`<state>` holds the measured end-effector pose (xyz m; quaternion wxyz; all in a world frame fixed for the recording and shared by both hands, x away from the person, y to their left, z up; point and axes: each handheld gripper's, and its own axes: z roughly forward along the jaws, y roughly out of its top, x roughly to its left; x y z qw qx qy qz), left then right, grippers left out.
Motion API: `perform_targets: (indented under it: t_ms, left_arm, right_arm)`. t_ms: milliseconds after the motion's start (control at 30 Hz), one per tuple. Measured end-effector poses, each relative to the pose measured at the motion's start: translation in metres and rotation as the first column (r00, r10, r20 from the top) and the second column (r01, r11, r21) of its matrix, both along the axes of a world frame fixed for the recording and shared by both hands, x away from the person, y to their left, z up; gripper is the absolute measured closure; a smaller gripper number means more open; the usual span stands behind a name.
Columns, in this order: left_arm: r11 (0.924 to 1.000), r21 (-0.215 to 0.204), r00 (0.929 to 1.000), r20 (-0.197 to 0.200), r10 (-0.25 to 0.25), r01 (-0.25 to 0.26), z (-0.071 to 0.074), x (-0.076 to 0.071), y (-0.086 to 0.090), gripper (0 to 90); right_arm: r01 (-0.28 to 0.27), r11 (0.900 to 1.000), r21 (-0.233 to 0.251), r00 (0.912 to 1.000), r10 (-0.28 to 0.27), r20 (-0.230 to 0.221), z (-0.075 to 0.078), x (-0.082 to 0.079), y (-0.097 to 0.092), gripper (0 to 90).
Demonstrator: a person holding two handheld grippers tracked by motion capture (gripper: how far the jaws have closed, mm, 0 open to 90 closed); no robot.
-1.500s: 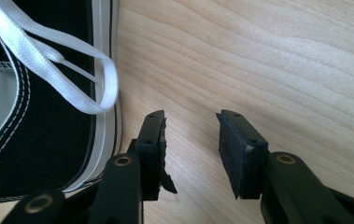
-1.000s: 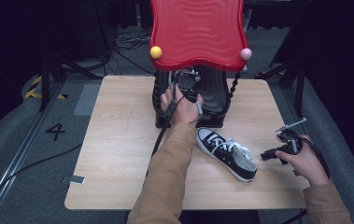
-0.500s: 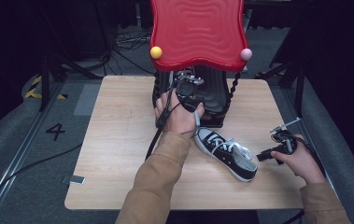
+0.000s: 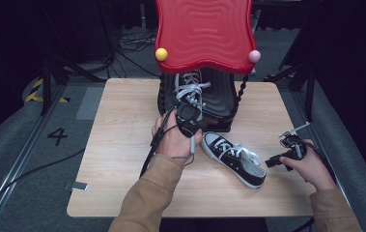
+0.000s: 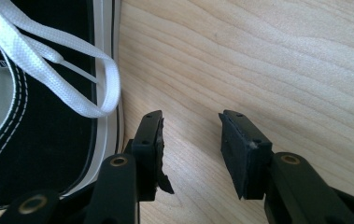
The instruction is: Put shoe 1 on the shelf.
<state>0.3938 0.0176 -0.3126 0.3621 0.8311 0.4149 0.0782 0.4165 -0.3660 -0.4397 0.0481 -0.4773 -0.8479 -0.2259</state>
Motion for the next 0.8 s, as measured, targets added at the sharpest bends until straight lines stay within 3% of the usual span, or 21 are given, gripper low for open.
perform_targets:
  t_ms: [133, 300, 367, 500, 667, 800]
  left_arm:
    - [0.9995, -0.001, 0.9992, -0.024, -0.030, 0.030, -0.017, 0.002, 0.004, 88.9]
    - [0.9975, 0.034, 0.9974, -0.039, -0.060, 0.062, -0.034, 0.011, 0.001, 89.6]
    - [0.9976, 0.062, 0.9985, -0.047, -0.027, 0.030, -0.040, 0.014, 0.000, 89.7]
    - [0.9981, 0.062, 0.9986, -0.053, 0.002, 0.001, -0.048, 0.016, 0.000, 89.8]
    - [0.9978, 0.029, 0.9978, -0.027, 0.061, -0.060, -0.055, 0.023, 0.006, 90.0]
    - [0.9976, 0.018, 0.9977, 0.001, 0.067, -0.067, -0.057, 0.024, 0.001, 90.0]
  right_arm:
    - [-0.003, 1.0000, -0.004, 1.0000, 0.003, -0.001, -0.001, 0.000, 0.001, 59.4]
    - [-0.005, 1.0000, -0.004, 1.0000, 0.005, -0.004, -0.002, 0.000, 0.002, 59.4]
    - [-0.006, 1.0000, -0.002, 1.0000, 0.006, -0.006, -0.002, 0.000, 0.002, 59.3]
    - [-0.006, 1.0000, 0.001, 0.9999, 0.006, -0.008, -0.003, 0.000, 0.001, 59.3]
    - [-0.008, 1.0000, 0.002, 0.9999, 0.008, -0.009, -0.002, 0.000, 0.002, 59.2]
    - [-0.008, 1.0000, -0.002, 0.9999, 0.008, -0.013, -0.003, 0.000, 0.003, 59.2]
